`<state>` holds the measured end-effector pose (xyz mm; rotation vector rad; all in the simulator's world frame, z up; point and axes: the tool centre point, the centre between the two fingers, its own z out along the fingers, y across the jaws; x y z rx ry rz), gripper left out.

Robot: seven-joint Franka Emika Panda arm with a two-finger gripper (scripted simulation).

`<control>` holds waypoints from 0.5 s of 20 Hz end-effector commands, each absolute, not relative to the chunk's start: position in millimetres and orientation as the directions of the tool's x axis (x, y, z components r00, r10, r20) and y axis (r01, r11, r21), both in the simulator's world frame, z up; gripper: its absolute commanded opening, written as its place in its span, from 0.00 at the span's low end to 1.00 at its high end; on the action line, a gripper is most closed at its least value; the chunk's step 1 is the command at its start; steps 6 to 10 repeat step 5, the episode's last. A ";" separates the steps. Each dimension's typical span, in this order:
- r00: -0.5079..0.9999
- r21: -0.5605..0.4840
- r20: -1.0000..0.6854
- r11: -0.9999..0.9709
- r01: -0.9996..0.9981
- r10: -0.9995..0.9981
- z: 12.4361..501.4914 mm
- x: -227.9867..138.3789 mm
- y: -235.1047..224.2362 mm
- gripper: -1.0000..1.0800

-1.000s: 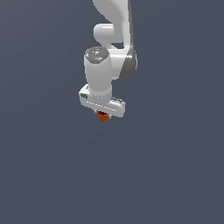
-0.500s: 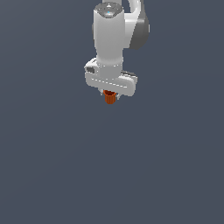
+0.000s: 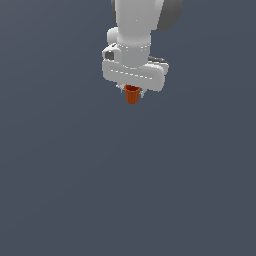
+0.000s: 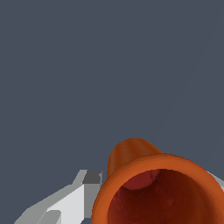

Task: Pick up the object and move it to a goal position.

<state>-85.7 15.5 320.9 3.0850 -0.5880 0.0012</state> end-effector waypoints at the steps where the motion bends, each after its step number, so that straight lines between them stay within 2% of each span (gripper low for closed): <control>1: 0.930 0.001 0.000 -0.930 -0.368 -0.368 328.9 -88.2 18.6 0.00; 10: 0.930 0.000 0.000 -0.930 -0.368 -0.368 333.0 -89.0 20.2 0.00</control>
